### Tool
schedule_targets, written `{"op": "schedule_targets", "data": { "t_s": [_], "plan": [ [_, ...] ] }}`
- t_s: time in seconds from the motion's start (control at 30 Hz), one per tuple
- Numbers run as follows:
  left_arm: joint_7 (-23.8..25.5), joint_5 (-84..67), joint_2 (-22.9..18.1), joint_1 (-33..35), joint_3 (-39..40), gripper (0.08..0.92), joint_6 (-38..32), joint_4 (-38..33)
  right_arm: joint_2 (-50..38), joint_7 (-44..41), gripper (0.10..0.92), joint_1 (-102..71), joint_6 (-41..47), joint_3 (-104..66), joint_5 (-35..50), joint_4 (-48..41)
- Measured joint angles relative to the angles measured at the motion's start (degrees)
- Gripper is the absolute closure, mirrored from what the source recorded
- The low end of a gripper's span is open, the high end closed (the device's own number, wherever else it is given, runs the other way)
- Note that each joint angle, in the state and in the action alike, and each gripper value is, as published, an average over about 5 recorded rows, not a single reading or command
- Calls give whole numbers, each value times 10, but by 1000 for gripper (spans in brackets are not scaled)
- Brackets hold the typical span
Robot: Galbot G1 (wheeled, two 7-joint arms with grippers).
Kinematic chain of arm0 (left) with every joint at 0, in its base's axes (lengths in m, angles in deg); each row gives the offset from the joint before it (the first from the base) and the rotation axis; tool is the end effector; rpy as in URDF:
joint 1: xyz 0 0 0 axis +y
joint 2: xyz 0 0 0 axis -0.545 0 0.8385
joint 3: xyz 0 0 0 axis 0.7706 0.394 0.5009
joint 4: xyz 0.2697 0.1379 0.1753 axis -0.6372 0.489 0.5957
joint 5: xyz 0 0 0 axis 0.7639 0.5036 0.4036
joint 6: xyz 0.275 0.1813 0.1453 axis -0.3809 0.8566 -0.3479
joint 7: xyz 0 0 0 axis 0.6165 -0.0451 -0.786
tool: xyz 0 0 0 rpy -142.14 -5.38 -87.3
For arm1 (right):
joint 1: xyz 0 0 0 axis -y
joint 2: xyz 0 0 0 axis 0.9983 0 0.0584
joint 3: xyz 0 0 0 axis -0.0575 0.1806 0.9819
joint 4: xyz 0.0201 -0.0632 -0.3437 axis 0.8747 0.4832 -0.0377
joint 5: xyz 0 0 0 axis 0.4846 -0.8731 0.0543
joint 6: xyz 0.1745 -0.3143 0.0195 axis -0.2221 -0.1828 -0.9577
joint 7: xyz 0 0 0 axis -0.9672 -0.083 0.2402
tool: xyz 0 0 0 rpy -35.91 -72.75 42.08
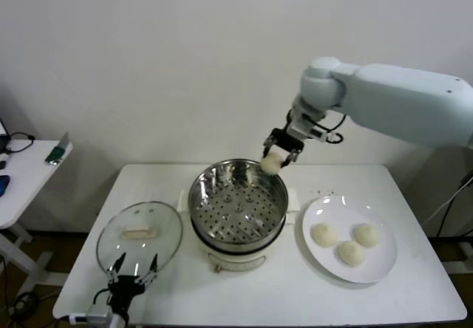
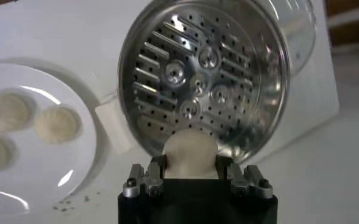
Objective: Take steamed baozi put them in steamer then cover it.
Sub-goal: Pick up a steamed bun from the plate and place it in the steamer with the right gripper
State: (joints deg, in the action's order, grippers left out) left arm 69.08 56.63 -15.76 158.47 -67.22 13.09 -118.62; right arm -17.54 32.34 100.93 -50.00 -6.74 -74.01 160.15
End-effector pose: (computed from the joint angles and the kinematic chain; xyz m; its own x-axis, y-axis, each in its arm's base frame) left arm 0.1459 0.0837 -0.3698 -0.9396 -0.0327 0.3406 -0.0111 0.9978 0.0651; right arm 0.5459 0.0870 -0.0011 -0.1741 -0.2325 0.9569 -0.2096 -0.9407 -0.2667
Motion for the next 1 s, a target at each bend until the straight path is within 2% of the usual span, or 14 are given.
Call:
{"op": "schedule_targets", "data": {
  "t_s": [0.4,0.73,0.83,1.0],
  "plan": [
    [0,-4,-1,2,-3,177,2,-7,90,47,465,-97,-74,-30,-131,-94],
    [0,-8,0,-1,-5,177,2,-3,135,65,457,-147,-107,-46,-180,-174],
    [-1,-8,0,-3,-4,177,3,-1,142,69,406,-152,-113,-47,-183,-189],
    [-1,-8,0,-4,-3,177,5,-1,144,69,265,-150,-115,-43,-167,-199]
  ]
}}
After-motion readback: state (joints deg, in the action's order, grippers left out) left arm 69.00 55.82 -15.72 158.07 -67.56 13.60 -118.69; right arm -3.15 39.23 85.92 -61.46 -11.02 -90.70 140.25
